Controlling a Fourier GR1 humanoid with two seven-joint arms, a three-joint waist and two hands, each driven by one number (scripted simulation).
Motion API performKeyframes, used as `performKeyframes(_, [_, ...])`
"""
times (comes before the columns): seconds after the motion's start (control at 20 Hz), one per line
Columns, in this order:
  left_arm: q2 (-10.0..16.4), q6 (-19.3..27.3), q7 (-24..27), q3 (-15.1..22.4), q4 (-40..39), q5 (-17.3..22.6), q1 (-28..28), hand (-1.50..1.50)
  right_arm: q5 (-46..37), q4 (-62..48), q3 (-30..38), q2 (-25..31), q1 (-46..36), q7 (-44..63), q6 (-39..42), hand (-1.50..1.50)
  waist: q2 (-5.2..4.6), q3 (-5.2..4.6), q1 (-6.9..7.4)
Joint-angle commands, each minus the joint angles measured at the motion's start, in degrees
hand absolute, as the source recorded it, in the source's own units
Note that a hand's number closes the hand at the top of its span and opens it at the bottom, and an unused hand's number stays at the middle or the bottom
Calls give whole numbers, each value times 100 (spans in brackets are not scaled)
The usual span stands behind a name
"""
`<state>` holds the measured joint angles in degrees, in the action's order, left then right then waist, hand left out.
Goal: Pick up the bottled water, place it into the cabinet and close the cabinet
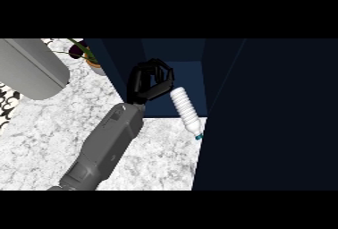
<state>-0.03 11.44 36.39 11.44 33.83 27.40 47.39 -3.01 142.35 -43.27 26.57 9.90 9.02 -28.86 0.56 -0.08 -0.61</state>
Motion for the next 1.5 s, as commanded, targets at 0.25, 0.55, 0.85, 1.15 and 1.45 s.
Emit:
performKeyframes(0.25, [156,168,-717,536,2718,186,-1772,150,-507,537,-208,358,76,225,-21,-150,56,6,231])
performKeyframes(0.55, [513,217,-1054,1072,4685,187,-3589,150,-406,827,-81,627,-17,603,81,150,27,2,190])
performKeyframes(0.85, [1026,200,-1154,1682,6388,58,-5145,150,35,745,-612,766,-328,623,629,150,32,6,250])
performKeyframes(1.15, [1578,293,-1086,1560,7656,68,-6239,150,83,397,-991,154,-1094,1018,908,150,-13,1,228])
performKeyframes(1.45, [2204,-88,-825,1239,8362,242,-7239,150,-106,368,-1077,-399,-1683,1758,728,150,-4,-13,243])
